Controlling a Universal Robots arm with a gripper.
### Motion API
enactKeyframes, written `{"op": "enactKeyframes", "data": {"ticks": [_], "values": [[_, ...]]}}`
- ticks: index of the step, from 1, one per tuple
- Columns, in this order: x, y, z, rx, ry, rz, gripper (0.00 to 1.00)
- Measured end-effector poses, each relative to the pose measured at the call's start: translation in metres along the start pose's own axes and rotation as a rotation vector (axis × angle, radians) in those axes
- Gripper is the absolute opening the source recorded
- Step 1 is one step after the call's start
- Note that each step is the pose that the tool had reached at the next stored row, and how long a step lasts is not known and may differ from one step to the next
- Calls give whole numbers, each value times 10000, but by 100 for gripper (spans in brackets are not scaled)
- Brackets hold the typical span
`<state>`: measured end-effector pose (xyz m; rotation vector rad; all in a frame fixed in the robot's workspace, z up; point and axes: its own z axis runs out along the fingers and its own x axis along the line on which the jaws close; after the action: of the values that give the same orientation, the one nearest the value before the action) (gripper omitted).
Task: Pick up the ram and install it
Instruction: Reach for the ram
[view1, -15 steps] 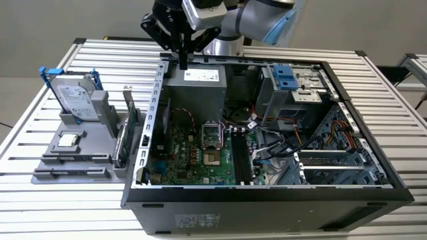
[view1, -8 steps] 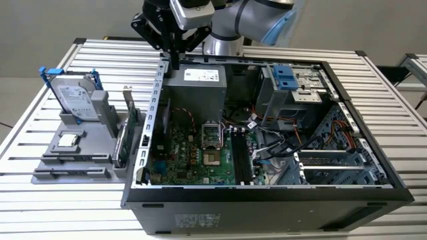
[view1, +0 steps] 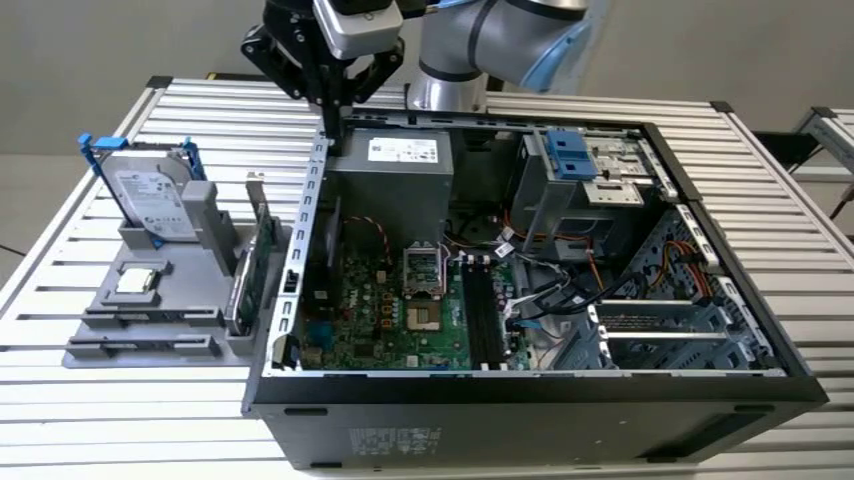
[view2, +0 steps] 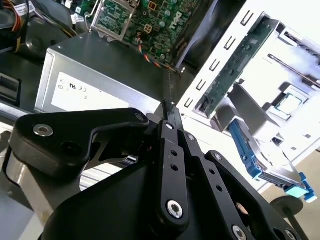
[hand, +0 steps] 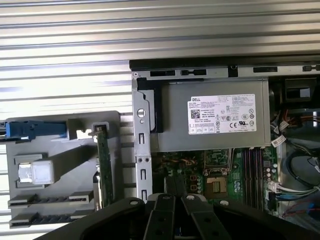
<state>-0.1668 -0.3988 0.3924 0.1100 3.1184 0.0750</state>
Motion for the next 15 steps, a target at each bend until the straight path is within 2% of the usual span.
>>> {"op": "enactKeyframes", "data": {"ticks": [15], "values": [[306,-21,-7,-1,8,-73,0]]}}
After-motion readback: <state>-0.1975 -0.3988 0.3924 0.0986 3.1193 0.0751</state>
